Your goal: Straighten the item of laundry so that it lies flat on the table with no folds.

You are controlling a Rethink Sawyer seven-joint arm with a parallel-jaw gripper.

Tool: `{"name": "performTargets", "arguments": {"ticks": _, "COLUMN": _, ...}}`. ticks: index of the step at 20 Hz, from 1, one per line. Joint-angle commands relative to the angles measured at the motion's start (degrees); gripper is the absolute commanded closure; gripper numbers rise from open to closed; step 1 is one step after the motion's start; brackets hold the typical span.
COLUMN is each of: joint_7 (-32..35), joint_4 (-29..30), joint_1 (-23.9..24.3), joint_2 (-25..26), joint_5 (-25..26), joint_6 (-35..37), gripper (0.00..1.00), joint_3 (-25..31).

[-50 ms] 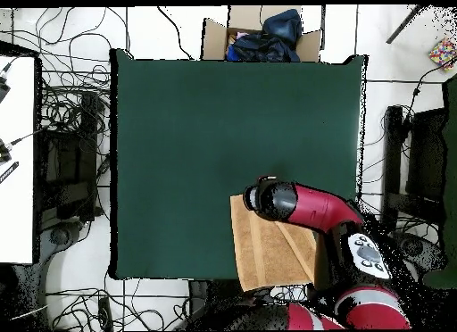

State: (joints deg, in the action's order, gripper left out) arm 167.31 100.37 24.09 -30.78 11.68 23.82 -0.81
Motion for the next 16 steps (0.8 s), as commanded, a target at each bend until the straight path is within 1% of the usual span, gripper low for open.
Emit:
{"name": "performTargets", "arguments": {"ticks": 1, "joint_7": 6.90, "joint_4": 3.15, "joint_1": -3.06, "joint_2": 3.06, "joint_5": -1.91, "joint_6": -4.91, "gripper": 0.00, "joint_3": -0.69}}
{"name": "performTargets", "arguments": {"ticks": 11, "joint_7": 5.63, "joint_4": 3.94, "joint_1": -2.46, "joint_2": 3.85, "joint_5": -1.76, "joint_6": -6.90, "gripper": 0.00, "joint_3": -1.46}}
{"name": "performTargets", "arguments": {"ticks": 16, "joint_7": 3.93, "joint_4": 7.29, "joint_1": -0.94, "joint_2": 2.09, "joint_5": 0.00, "joint_6": -8.50, "gripper": 0.00, "joint_3": -1.89}}
